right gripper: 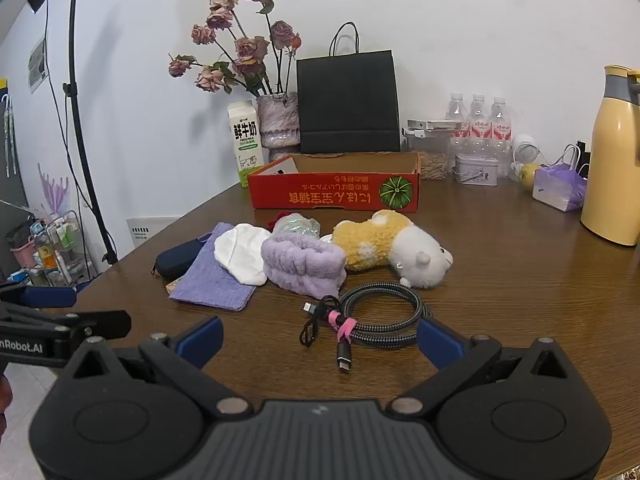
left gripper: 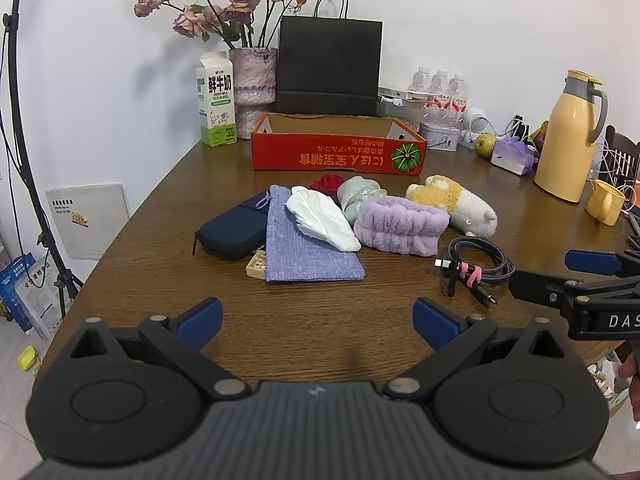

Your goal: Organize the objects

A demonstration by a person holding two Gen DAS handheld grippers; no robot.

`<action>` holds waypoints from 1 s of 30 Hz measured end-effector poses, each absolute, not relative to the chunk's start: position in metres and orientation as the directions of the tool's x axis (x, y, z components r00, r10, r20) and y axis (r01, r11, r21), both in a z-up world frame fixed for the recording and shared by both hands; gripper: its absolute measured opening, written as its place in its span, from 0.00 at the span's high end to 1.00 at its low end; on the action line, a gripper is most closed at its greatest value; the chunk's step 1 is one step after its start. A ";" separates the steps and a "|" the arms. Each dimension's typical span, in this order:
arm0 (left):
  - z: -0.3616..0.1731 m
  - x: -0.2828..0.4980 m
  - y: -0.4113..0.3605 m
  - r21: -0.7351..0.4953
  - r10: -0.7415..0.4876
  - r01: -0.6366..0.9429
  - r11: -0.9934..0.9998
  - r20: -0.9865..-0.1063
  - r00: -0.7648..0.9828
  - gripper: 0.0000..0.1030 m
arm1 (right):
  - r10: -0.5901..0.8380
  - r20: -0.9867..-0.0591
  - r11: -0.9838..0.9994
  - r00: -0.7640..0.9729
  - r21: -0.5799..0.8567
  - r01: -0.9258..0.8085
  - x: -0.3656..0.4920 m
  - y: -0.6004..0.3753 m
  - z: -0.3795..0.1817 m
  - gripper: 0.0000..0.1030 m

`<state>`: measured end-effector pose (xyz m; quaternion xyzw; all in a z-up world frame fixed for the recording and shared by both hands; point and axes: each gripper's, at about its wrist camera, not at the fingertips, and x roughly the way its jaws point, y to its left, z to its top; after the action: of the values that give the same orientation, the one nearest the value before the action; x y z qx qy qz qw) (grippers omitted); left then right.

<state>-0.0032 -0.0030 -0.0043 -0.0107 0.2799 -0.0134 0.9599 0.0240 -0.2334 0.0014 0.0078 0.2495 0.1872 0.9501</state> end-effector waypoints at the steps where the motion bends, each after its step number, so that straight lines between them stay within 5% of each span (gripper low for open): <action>1: -0.004 -0.003 -0.003 -0.027 -0.031 0.020 0.999 -0.537 0.843 0.00 | 0.360 -0.471 0.930 0.805 0.108 -0.352 0.024 -0.233 0.001 0.00; 30: -0.007 -0.002 -0.004 -0.034 -0.033 0.017 0.999 -0.541 0.840 0.00 | 0.364 -0.466 0.929 0.807 0.115 -0.353 0.025 -0.234 0.000 0.00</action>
<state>-0.0022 -0.0037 -0.0071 -0.0137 0.2822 -0.0130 0.9592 0.0245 -0.2342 0.0002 0.0115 0.2473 0.1885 0.9504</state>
